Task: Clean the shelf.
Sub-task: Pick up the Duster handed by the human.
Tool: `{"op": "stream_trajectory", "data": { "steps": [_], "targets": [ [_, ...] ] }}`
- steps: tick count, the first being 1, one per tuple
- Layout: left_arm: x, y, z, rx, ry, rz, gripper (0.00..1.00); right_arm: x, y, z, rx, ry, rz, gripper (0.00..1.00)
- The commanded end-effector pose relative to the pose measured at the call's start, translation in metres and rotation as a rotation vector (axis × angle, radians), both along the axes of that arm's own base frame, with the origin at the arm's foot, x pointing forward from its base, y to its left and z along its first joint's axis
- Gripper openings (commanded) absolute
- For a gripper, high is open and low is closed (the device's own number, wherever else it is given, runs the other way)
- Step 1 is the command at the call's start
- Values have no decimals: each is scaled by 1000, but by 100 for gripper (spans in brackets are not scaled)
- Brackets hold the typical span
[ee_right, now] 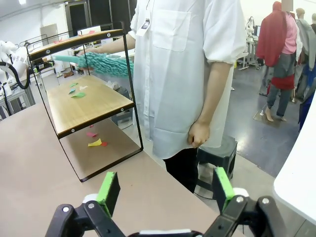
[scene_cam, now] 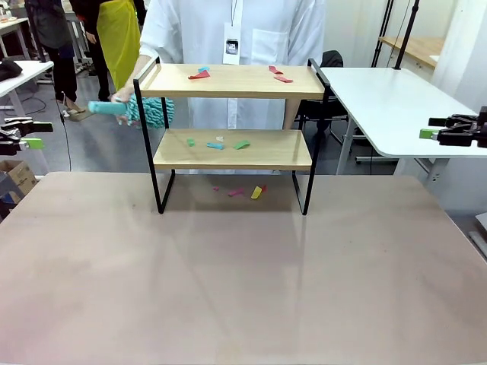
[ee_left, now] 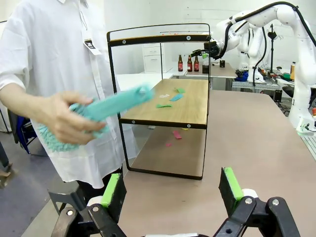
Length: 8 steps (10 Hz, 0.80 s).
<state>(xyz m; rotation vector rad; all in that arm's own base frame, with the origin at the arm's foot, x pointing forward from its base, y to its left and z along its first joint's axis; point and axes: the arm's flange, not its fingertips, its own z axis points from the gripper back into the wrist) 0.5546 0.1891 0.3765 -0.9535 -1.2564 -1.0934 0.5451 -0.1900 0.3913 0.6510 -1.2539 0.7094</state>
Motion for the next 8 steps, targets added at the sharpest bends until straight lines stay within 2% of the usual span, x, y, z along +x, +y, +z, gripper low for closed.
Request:
{"op": "stream_trajectory", "data": {
  "steps": [1,8],
  "targets": [
    [0,-1,1,1,-2,-2,100,0,1,1,0,-3,0,100],
    [0,-1,1,1,-2,-2,100,0,1,1,0,-3,0,100]
  ]
}}
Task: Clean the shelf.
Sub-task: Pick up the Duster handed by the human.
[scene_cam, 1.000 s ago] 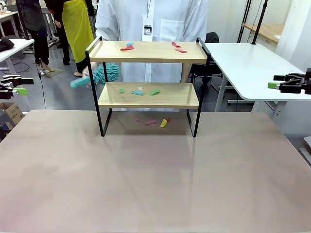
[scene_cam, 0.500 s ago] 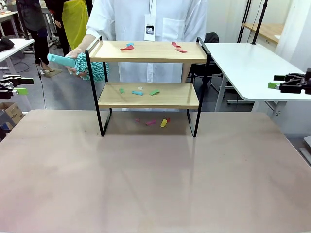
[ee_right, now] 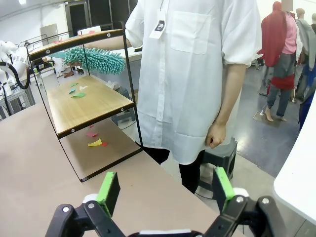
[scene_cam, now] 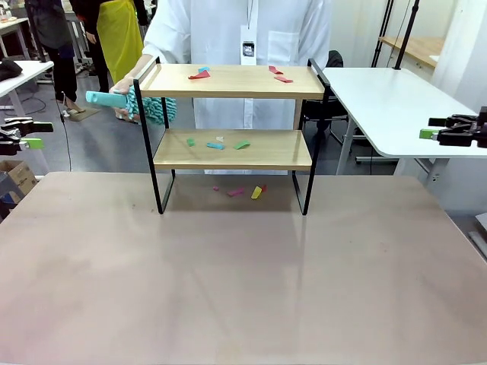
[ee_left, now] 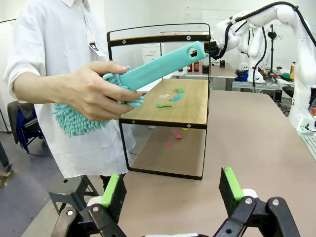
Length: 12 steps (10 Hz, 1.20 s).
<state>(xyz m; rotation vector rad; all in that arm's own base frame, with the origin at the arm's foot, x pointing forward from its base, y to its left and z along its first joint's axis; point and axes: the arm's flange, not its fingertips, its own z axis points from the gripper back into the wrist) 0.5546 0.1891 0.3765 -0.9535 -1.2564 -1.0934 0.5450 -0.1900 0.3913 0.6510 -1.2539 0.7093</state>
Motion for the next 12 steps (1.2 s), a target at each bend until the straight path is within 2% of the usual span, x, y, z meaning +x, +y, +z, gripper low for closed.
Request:
{"op": "stream_trajectory", "data": {
  "steps": [1,12],
  "targets": [
    [0,-1,1,1,-2,-2,100,0,1,1,0,-3,0,100],
    [0,-1,1,1,-2,-2,100,0,1,1,0,-3,0,100]
  ]
}}
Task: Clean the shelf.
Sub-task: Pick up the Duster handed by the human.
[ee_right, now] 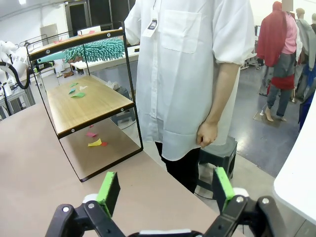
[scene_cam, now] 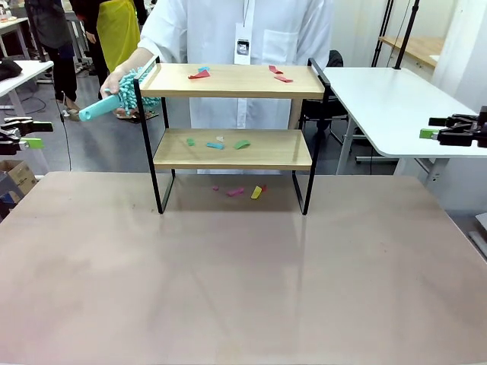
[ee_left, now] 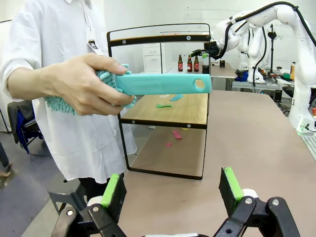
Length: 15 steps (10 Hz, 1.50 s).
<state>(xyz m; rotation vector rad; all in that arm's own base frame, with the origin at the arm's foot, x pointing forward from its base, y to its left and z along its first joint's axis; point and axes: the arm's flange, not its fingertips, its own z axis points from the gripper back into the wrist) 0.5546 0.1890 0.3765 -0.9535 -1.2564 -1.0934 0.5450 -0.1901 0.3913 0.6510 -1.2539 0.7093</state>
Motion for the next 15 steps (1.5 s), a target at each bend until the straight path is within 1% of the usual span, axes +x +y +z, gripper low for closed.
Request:
{"op": "stream_trajectory", "data": {
  "steps": [1,2,3,4,6,7,9,10,11,12,13,14,15],
  "targets": [
    [0,0,0,0,0,0,100,0,1,1,0,-3,0,100],
    [-5,0,28,7,42,21,100,0,1,1,0,-3,0,100],
    [-7,-4,59,38,70,18,100,0,1,1,0,-3,0,100],
    [-16,-9,85,94,88,40,100,0,1,1,0,-3,0,100],
    [-32,-22,145,229,201,104,100,0,1,1,0,-3,0,100],
    [-43,-28,170,292,255,137,100,0,1,1,0,-3,0,100],
    [-60,-51,218,410,359,250,100,0,1,1,0,-3,0,100],
    [-72,-73,239,515,487,395,100,0,1,1,0,-3,0,100],
    [-77,-94,253,530,490,459,100,0,1,1,0,-3,0,100],
    [-84,-118,262,561,533,581,100,0,1,1,0,-3,0,100],
    [-84,-136,269,587,625,725,100,0,1,1,0,-3,0,100],
    [-88,-156,274,616,621,754,100,0,1,1,0,-3,0,100],
    [-90,-168,276,619,614,748,100,0,1,1,0,-3,0,100]
  ]
}}
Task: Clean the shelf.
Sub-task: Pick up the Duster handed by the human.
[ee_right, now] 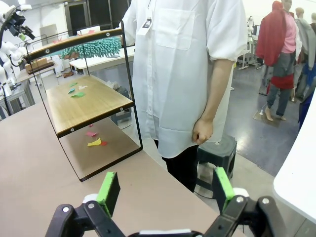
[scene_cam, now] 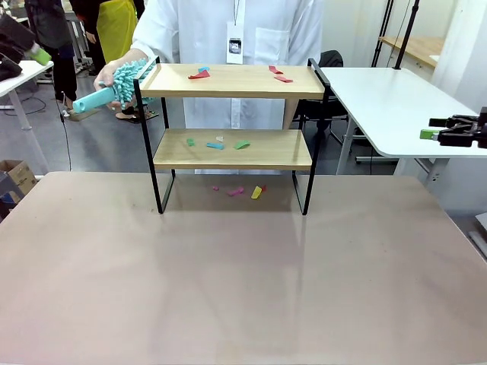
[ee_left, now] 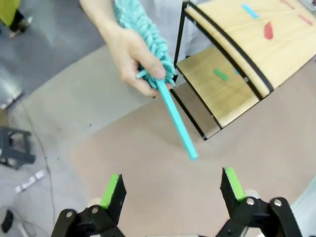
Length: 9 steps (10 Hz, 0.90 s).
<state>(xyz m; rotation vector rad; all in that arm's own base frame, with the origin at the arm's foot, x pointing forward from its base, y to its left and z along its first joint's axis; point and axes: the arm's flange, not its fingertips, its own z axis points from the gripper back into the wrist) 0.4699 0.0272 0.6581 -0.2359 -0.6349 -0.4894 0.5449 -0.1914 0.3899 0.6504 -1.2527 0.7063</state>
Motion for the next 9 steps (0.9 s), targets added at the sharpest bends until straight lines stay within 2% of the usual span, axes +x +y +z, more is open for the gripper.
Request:
{"op": "stream_trajectory", "data": {
  "steps": [1,2,4,5,6,9],
  "targets": [
    [-1,-14,-7,-29,39,39,100,0,2,3,0,-5,3,100],
    [0,0,0,0,0,0,100,0,2,3,0,-5,3,100],
    [0,0,0,0,0,0,100,0,2,3,0,-5,3,100],
    [1,-13,-3,-16,26,11,100,0,2,3,0,-5,3,100],
    [-11,-29,-5,7,15,3,100,0,2,3,0,-5,3,100],
    [-25,-68,-9,94,27,109,100,0,2,3,0,-5,3,100]
  ]
}}
